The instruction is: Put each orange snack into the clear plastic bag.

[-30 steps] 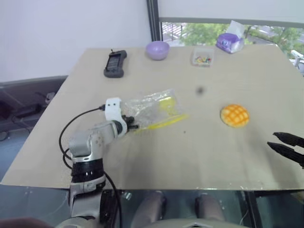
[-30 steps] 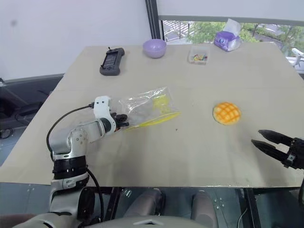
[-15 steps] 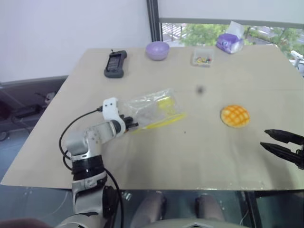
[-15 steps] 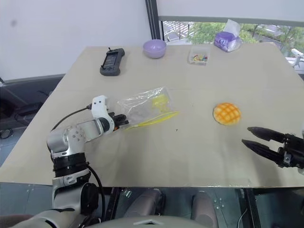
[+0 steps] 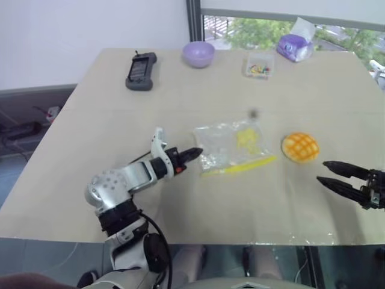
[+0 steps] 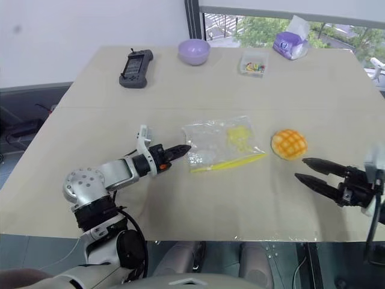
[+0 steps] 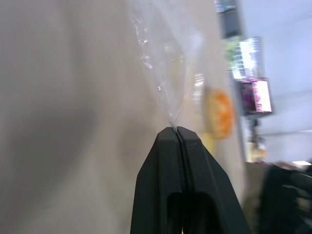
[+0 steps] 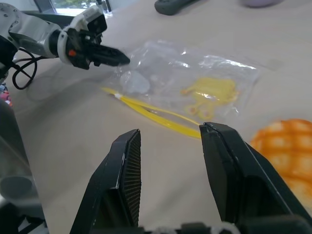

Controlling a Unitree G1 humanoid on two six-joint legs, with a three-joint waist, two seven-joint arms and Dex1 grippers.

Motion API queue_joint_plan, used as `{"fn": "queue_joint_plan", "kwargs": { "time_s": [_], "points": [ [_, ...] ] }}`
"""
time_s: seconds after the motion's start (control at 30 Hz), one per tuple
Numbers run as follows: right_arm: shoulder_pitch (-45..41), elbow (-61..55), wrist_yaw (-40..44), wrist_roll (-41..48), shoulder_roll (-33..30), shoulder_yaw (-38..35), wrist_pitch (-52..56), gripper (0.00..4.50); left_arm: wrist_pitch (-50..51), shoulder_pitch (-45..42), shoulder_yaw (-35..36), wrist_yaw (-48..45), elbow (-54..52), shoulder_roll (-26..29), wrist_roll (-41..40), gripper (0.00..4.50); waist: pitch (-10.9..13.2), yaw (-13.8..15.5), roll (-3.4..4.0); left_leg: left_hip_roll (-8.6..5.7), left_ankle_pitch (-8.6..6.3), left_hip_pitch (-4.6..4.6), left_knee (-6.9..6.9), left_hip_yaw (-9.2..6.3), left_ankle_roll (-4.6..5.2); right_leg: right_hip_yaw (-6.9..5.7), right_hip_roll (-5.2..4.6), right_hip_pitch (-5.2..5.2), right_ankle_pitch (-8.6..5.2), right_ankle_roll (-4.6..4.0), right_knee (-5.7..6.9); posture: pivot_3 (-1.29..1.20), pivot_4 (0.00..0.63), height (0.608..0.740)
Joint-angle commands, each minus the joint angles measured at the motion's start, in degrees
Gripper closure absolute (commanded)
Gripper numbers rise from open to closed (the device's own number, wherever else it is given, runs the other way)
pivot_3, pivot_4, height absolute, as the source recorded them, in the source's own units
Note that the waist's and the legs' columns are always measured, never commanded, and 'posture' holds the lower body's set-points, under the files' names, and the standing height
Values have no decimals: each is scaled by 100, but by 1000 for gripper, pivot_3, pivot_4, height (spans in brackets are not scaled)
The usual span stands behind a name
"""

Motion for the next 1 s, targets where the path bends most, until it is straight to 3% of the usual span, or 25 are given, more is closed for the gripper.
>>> {"fn": "queue_joint_plan", "kwargs": {
  "time_s": [0.03,0.33,0.53,1.0],
  "points": [
    [-137,-333,-395,-220,25,286,3,2390,26,-113,159,133,-168,21,-543,4472,2,5,-3,0,0,0,0,-1,0,-2,0,0,0,0,0,0,150,740],
    [-1382,-124,-1685,-3044,36,2692,-728,2390,26,-347,422,818,-7,-165,-1499,4472,15,-2,-21,-2,3,-1,1,-4,-5,-4,0,-3,1,0,4,0,150,740],
    [-2166,632,-2140,-4332,190,3710,-1009,2390,25,-271,306,1108,34,-179,-1756,4472,16,4,-25,-5,7,-14,2,-1,-11,1,-1,-20,1,-2,7,0,150,740],
    [-3391,2092,-3004,-5635,926,4301,-1682,2390,-251,-91,104,1614,81,-89,-2438,4472,17,-11,-25,-4,16,-11,2,1,-25,6,5,-29,4,-7,24,0,150,740]
  ]
}}
